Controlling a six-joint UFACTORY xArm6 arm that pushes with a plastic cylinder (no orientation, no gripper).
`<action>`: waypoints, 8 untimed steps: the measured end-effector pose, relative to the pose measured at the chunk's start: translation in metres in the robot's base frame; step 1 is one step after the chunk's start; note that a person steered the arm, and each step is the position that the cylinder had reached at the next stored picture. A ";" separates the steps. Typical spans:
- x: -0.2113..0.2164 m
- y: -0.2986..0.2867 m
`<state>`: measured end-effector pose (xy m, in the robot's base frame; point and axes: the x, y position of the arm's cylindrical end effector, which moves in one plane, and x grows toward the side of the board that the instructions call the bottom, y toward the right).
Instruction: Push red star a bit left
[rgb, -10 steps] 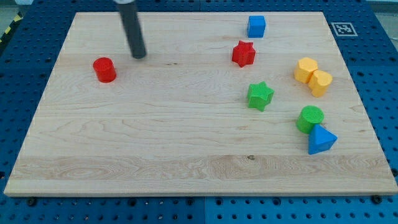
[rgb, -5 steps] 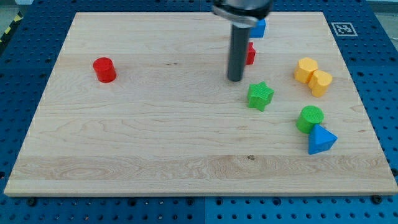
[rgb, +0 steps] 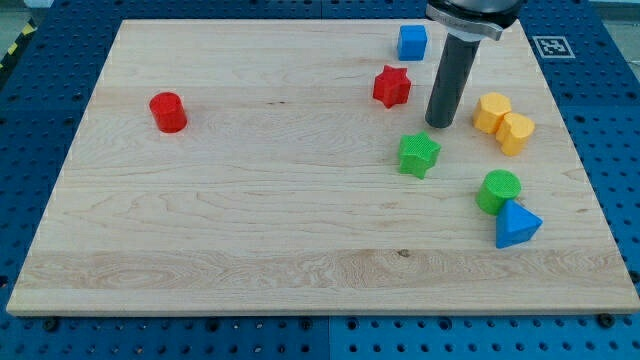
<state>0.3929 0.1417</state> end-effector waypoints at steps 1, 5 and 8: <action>-0.019 0.001; -0.061 0.013; -0.058 -0.033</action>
